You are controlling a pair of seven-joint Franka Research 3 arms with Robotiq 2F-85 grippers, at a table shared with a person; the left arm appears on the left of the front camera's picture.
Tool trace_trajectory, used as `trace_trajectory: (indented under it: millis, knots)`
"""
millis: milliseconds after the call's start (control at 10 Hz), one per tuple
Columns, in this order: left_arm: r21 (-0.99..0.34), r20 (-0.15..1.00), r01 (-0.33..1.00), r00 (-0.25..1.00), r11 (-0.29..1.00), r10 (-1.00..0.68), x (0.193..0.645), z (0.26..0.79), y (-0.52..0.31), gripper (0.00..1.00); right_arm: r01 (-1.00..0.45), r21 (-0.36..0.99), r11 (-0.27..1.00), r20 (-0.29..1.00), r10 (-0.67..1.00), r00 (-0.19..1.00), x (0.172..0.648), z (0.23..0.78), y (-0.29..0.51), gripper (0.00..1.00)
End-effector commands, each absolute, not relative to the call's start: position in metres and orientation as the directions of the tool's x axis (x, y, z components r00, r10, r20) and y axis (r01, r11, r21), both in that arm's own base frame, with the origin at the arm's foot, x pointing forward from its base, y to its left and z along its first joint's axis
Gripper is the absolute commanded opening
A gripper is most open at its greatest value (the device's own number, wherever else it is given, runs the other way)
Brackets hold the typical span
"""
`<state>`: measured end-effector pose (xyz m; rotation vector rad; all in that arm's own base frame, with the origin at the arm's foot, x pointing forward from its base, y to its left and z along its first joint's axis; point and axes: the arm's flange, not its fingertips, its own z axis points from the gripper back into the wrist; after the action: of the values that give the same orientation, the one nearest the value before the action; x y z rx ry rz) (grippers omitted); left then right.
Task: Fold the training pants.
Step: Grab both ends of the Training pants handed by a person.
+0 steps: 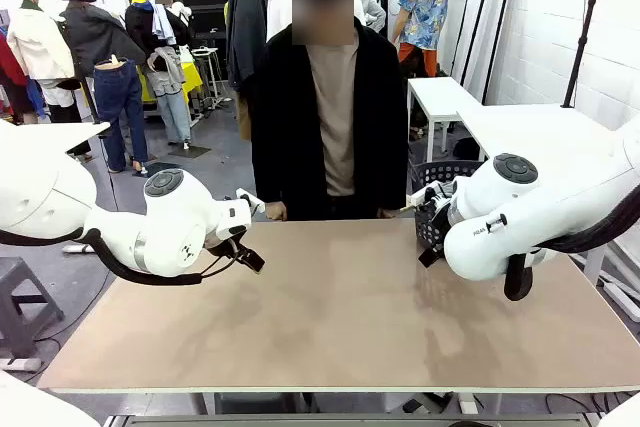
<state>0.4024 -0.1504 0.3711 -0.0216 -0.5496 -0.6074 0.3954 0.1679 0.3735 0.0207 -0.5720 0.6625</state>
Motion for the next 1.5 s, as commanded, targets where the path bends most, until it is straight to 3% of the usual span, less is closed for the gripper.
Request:
trace_trajectory:
  millis: [0, 1400]
  knots:
    - [0.139, 0.496, 0.547, 0.683, 0.825, -0.536, 0.4024, 0.3711, -0.1504, 1.00, -0.587, -0.160, 0.794, 0.508, 0.575, 0.641, 0.3954, 0.3735, 0.1679, 1.00]
    - [0.139, 0.496, 0.547, 0.683, 0.825, -0.536, 0.4024, 0.3711, -0.1504, 1.00, -0.587, -0.160, 0.794, 0.508, 0.575, 0.641, 0.3954, 0.3735, 0.1679, 1.00]
